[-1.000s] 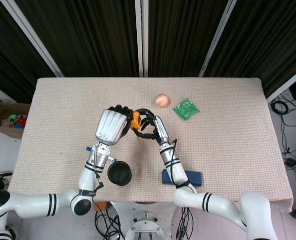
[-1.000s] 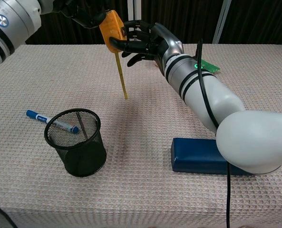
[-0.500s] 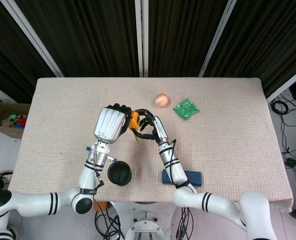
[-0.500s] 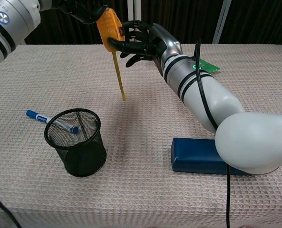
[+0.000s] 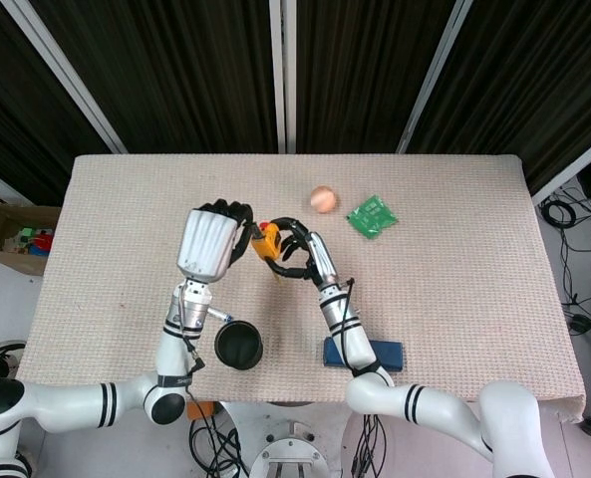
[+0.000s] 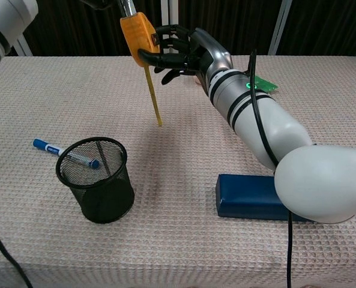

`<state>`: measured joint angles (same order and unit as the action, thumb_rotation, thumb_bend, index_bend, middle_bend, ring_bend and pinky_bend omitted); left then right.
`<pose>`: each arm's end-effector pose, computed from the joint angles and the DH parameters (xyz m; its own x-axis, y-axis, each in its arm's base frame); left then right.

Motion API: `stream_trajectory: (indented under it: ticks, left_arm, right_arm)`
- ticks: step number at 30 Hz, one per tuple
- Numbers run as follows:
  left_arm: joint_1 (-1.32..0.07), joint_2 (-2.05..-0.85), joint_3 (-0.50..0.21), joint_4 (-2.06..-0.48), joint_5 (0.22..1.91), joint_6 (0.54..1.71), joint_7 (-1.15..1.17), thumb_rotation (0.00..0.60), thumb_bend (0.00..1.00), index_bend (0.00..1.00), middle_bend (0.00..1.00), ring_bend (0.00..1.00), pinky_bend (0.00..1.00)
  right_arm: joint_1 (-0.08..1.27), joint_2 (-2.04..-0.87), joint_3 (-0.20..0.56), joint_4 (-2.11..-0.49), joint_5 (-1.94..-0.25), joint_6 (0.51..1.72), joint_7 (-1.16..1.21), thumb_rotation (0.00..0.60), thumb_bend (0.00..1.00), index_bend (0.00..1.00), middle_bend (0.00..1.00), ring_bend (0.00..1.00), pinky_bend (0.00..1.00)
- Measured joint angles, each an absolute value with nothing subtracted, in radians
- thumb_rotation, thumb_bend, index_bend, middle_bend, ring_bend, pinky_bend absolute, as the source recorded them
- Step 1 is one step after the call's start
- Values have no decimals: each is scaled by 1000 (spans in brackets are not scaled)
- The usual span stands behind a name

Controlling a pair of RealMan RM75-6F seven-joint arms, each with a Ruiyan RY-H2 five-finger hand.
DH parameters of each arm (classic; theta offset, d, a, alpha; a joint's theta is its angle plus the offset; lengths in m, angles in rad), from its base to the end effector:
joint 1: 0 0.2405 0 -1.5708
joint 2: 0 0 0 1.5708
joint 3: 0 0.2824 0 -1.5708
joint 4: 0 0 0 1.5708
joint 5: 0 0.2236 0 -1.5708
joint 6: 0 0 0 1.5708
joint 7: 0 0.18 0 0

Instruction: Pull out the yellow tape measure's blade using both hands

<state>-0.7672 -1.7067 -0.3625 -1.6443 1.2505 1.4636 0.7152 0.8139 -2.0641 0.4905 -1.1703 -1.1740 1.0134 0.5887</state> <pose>-0.0413 0.3818 0.0285 0.2920 -0.3041 0.9068 0.8657 -0.3189 -0.3857 -0.0398 -0.4088 -0.1296 -0.6965 -0.3547 0.6237 -0.6515 -0.0517 -0.7569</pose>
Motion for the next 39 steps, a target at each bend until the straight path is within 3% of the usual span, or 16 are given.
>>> stream_trajectory:
  ticks: [19, 39]
  left_arm:
    - [-652, -1683, -494, -1646, 1313, 1743, 598, 600, 481, 617, 603, 552, 728]
    - [-570, -1605, -593, -1651, 1245, 1802, 476, 600, 483, 618, 604, 552, 728]
  right_arm:
    - [716, -1989, 459, -1249, -1166, 1048, 606, 600, 477, 645, 528, 486, 586]
    - [677, -1976, 445, -1244, -1171, 1062, 626, 600, 477, 645, 528, 486, 586]
